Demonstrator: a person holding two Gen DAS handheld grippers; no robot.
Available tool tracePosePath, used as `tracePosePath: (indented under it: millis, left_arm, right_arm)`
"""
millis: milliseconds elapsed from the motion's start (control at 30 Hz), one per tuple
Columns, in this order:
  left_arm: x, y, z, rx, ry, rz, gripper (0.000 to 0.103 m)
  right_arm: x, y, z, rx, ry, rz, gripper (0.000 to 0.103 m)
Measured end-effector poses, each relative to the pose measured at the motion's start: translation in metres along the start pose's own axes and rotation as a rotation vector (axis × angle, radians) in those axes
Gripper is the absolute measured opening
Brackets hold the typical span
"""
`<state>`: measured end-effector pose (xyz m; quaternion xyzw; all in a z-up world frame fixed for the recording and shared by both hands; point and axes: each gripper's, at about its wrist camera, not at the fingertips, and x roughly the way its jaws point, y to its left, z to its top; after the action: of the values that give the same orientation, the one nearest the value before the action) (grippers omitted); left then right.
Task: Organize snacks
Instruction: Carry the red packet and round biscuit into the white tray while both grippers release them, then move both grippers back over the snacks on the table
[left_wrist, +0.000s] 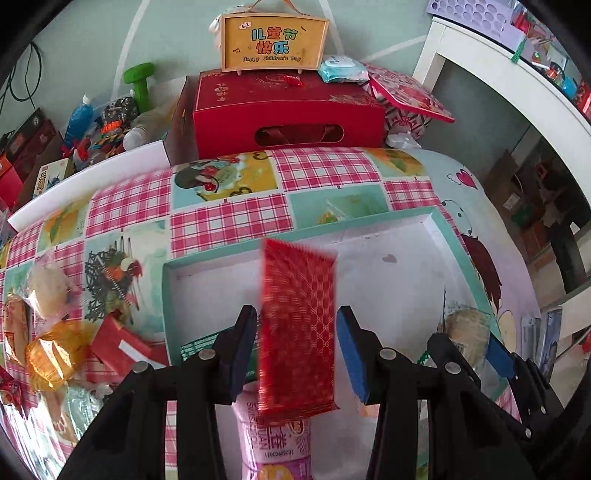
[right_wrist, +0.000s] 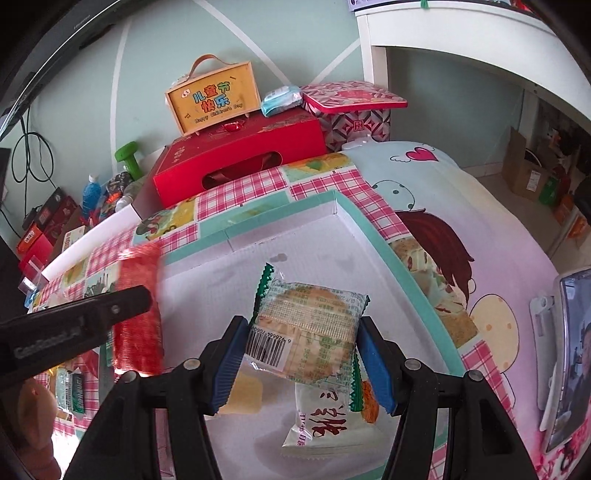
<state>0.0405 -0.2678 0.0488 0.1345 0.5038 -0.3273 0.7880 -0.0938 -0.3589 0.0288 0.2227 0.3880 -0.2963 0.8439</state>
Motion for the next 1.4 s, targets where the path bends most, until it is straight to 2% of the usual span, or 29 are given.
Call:
tracePosePath:
  millis: [200,333,400,500,633,700,800,933,1267,1400]
  left_arm:
    - [0.003,0.005,0.001,-0.035,0.008,0.021,0.049]
    - [-0.008,0.014,-0.003,-0.058,-0.008,0.046,0.064]
    - [-0.013,0.020,-0.006,-0.072,-0.013,0.068,0.067]
    - [-0.018,0.034,-0.012,-0.098,-0.015,0.134,0.075]
    - [-0.021,0.054,-0.022,-0.138,-0.017,0.219,0.081]
    - [-0.023,0.063,-0.027,-0.158,-0.020,0.237,0.082]
    - [-0.022,0.072,-0.033,-0.176,-0.014,0.262,0.083]
    - [-0.019,0.081,-0.042,-0.180,-0.004,0.310,0.094]
    - [-0.040,0.117,-0.067,-0.260,0.022,0.366,0.094]
    - [-0.051,0.130,-0.080,-0.257,0.022,0.399,0.094]
  right_arm:
    - [0.002,-0.002,0.001,0.004,0.004,-0.011,0.065]
    - [0.003,-0.002,0.002,0.006,0.013,-0.005,0.069]
    - [0.003,-0.001,0.002,0.001,0.017,-0.009,0.073]
    - [0.005,-0.002,0.001,0.011,0.028,-0.016,0.076]
    - [0.008,-0.004,0.000,0.023,0.043,-0.017,0.099]
    - [0.007,-0.004,0.000,0.022,0.040,-0.012,0.103]
    - [0.006,0.000,0.000,0.008,0.040,-0.011,0.103]
    - [0.002,0.003,0.000,-0.001,0.035,-0.015,0.103]
    - [-0.015,0.026,0.000,-0.040,0.030,0.020,0.103]
    - [-0.017,0.045,-0.005,-0.062,0.062,0.040,0.103]
